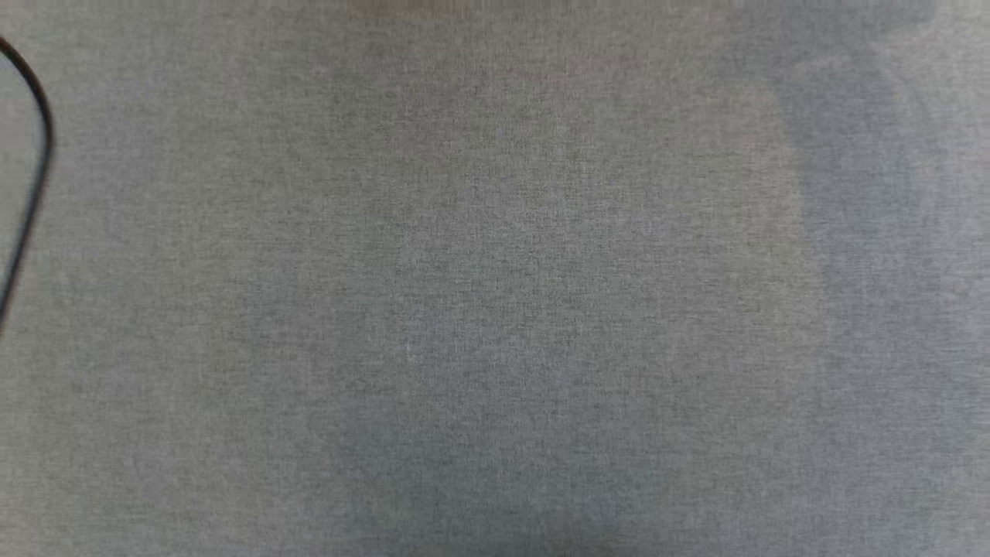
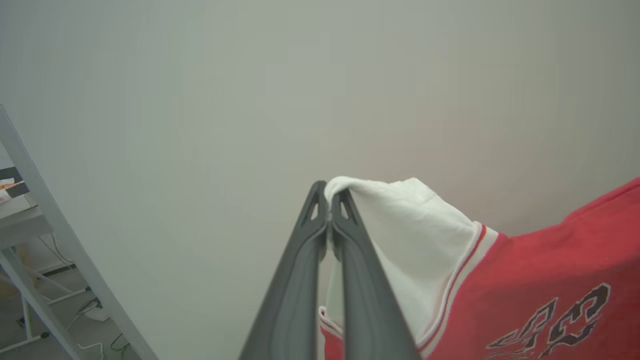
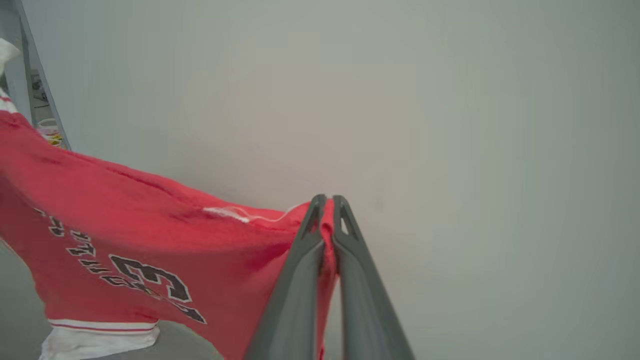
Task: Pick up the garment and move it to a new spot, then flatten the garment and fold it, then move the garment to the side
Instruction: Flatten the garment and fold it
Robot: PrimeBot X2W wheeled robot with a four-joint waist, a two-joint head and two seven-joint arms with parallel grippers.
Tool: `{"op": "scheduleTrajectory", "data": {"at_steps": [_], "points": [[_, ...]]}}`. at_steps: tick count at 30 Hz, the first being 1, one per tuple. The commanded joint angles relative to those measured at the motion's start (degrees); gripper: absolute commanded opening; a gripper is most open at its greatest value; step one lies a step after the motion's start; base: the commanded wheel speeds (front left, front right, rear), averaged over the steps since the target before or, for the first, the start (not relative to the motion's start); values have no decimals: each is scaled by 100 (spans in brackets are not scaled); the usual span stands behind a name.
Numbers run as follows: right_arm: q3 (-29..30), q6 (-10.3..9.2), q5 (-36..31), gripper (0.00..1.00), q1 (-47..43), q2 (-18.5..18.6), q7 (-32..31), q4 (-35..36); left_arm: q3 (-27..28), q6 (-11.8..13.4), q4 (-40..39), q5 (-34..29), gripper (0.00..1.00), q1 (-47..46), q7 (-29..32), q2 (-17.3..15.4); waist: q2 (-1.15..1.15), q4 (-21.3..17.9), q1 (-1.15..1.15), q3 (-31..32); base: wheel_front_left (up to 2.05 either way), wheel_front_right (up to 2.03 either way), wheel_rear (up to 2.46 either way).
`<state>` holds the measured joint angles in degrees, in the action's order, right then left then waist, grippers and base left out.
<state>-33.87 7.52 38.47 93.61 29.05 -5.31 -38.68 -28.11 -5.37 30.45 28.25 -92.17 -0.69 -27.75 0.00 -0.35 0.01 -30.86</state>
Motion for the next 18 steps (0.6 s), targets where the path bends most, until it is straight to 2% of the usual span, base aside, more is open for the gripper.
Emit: {"op": "scheduleTrajectory", "data": {"at_steps": [1,6,11,18], "points": [[-103,-3,140,0,-350,-96,151,-39,-13,-1,35,95,0,445,-112,-40,0,-21,-1,283,0,0,0],[-599,-3,534,0,-1373,-101,435,-18,-57,118,-32,273,0,1845,-440,-186,0,24,-1,794,0,0,0],[-1040,-3,948,0,-2441,111,708,150,-62,357,-385,486,0,3287,-667,-339,0,89,-1,1311,0,0,0],[-1704,-3,1327,0,-4053,739,887,717,-83,1023,-1417,788,0,5624,-765,-572,0,151,-1,2014,0,0,0]]}}
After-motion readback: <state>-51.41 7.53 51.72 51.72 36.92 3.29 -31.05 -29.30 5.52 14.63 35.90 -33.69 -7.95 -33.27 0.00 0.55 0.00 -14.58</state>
